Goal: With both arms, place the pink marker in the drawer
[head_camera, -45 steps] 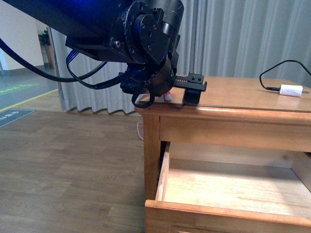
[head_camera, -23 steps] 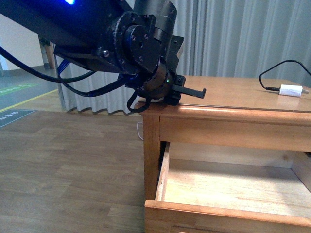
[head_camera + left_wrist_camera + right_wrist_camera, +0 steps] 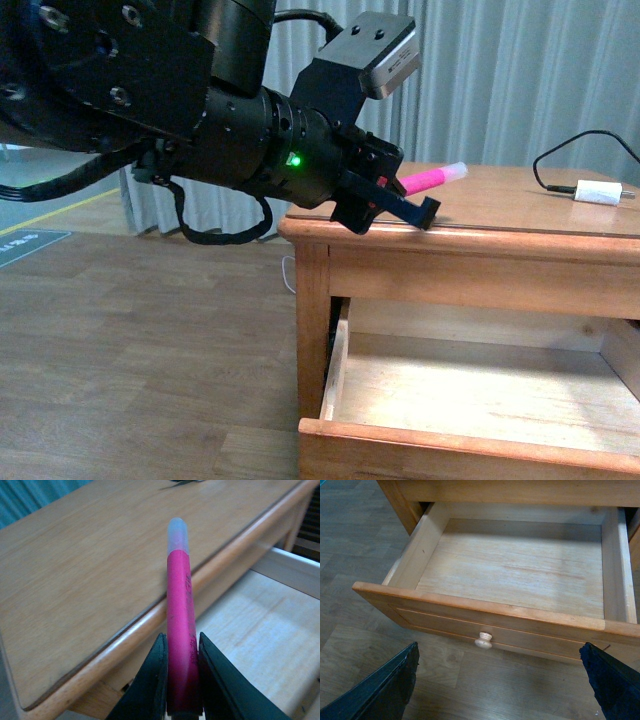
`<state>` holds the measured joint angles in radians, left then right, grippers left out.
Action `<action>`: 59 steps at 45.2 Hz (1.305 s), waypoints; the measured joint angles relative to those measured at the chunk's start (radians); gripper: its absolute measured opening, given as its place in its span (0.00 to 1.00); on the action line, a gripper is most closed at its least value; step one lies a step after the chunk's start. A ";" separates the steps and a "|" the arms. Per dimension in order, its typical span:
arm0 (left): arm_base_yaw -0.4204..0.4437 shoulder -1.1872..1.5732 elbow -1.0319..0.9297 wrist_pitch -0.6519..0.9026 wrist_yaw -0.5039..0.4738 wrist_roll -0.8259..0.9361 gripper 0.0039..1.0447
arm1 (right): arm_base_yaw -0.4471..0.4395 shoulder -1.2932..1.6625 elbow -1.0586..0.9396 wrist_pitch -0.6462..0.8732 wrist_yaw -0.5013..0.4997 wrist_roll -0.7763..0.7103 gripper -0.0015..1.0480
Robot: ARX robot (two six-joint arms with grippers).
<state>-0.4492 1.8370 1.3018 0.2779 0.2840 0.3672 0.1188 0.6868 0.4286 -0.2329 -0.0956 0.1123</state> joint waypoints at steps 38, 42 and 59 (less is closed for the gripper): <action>-0.122 0.251 -0.017 0.084 -0.084 0.068 0.15 | 0.000 0.000 0.000 0.000 0.000 0.000 0.92; -0.128 0.258 -0.015 0.083 -0.097 0.067 0.29 | 0.000 0.000 0.000 0.000 0.000 0.000 0.92; -0.106 -0.023 -0.187 0.102 -0.380 -0.120 0.96 | 0.000 0.000 0.000 0.000 0.000 0.000 0.92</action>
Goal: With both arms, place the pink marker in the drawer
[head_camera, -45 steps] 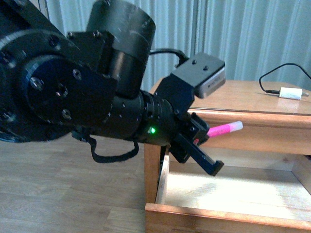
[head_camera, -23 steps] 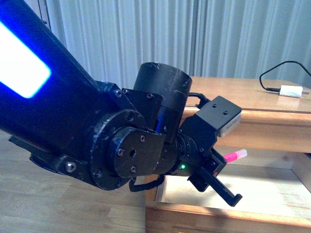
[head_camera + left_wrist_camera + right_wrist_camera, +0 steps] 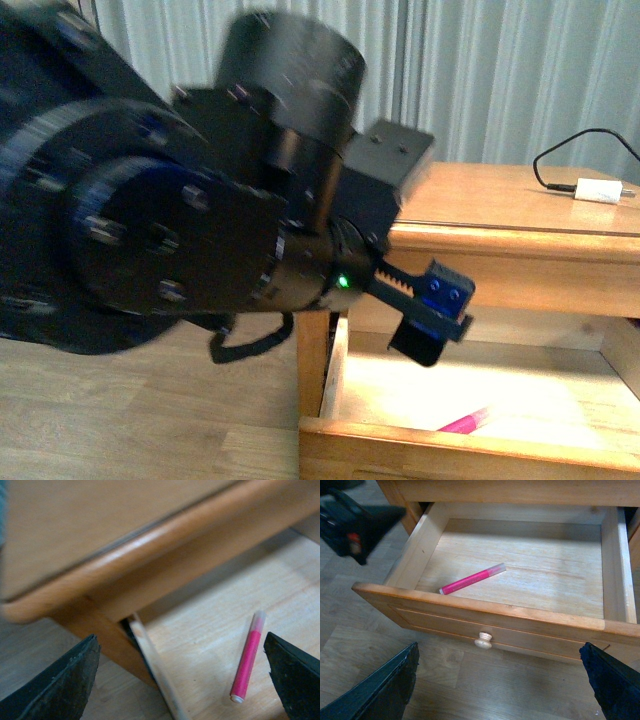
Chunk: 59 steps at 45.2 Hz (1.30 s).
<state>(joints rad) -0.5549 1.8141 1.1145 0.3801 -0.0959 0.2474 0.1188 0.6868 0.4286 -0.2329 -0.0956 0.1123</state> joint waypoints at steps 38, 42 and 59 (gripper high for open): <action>0.166 -1.123 -0.647 -0.180 -0.234 -0.395 0.94 | 0.000 0.000 0.000 0.000 0.000 0.000 0.92; 0.166 -1.120 -0.648 -0.180 -0.235 -0.402 0.94 | 0.000 0.000 0.000 0.000 0.000 0.000 0.92; 0.322 -1.283 -0.865 -0.109 -0.126 -0.266 0.34 | 0.000 0.000 0.000 0.000 0.000 0.000 0.92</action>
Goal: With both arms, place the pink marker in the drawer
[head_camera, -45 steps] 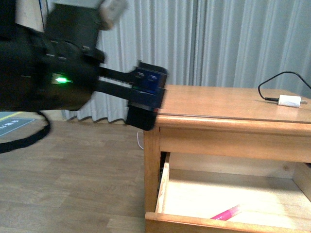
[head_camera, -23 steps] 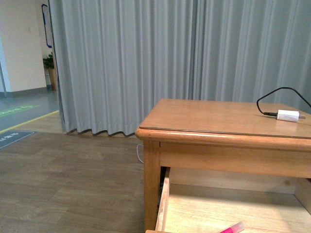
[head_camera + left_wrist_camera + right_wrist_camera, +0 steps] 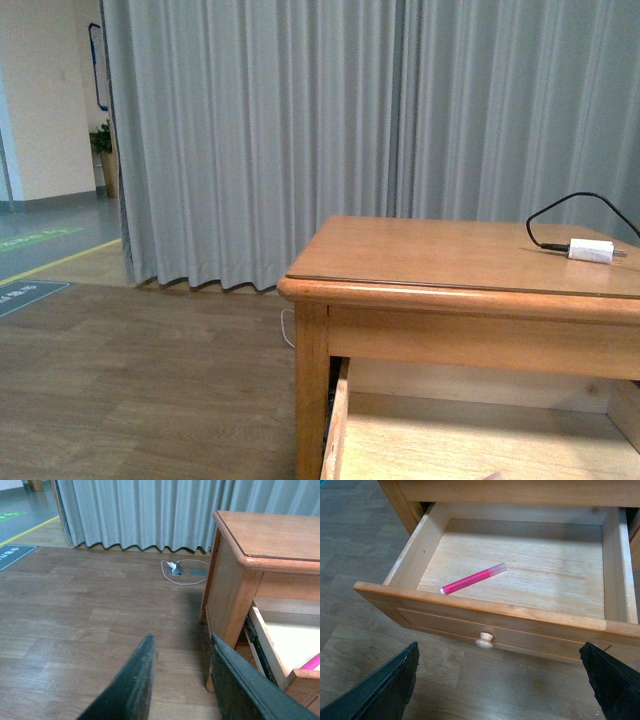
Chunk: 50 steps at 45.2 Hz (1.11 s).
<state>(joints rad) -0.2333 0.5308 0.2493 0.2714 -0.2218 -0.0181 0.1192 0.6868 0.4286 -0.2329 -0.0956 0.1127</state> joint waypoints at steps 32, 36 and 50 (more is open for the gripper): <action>0.230 -0.240 -0.182 -0.048 0.222 0.011 0.04 | 0.000 0.000 0.000 0.000 0.000 0.000 0.92; 0.231 -0.264 -0.192 -0.061 0.221 0.011 0.04 | 0.000 0.000 0.000 0.000 0.000 0.000 0.92; 0.231 -0.356 -0.226 -0.094 0.222 0.012 0.04 | 0.000 0.000 0.000 0.000 0.000 0.000 0.92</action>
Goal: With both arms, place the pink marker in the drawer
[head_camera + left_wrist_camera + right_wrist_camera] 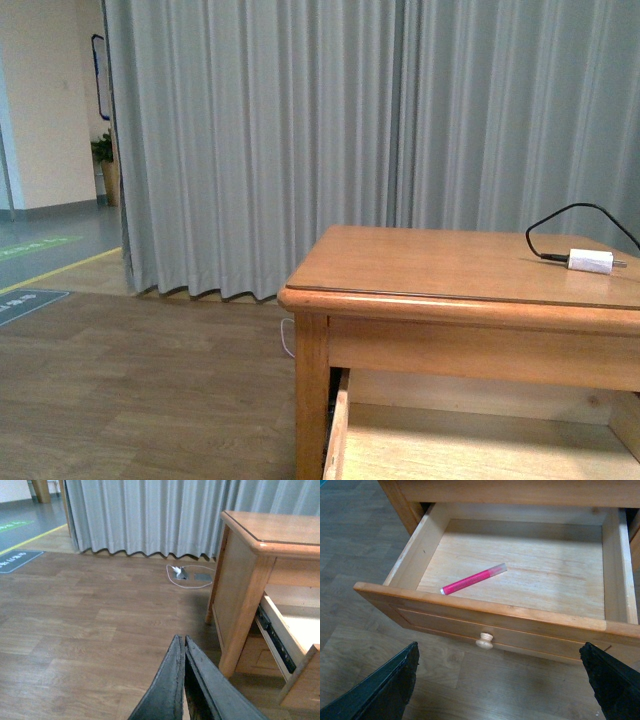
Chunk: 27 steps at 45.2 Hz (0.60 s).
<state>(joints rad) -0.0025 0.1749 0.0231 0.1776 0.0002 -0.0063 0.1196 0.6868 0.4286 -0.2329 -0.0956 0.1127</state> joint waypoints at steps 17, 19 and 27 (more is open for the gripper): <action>0.000 -0.170 0.000 -0.175 0.000 0.001 0.23 | 0.000 0.021 -0.020 0.039 0.091 -0.193 0.92; 0.000 -0.170 0.000 -0.175 0.000 0.001 0.32 | -0.018 0.051 -0.028 0.026 0.056 -0.238 0.92; 0.000 -0.171 0.000 -0.175 0.000 0.001 0.61 | -0.061 0.216 -0.102 0.083 -0.019 -0.334 0.92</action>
<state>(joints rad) -0.0025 0.0044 0.0231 0.0021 0.0002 -0.0051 0.0582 0.9028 0.3264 -0.1497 -0.1150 -0.2214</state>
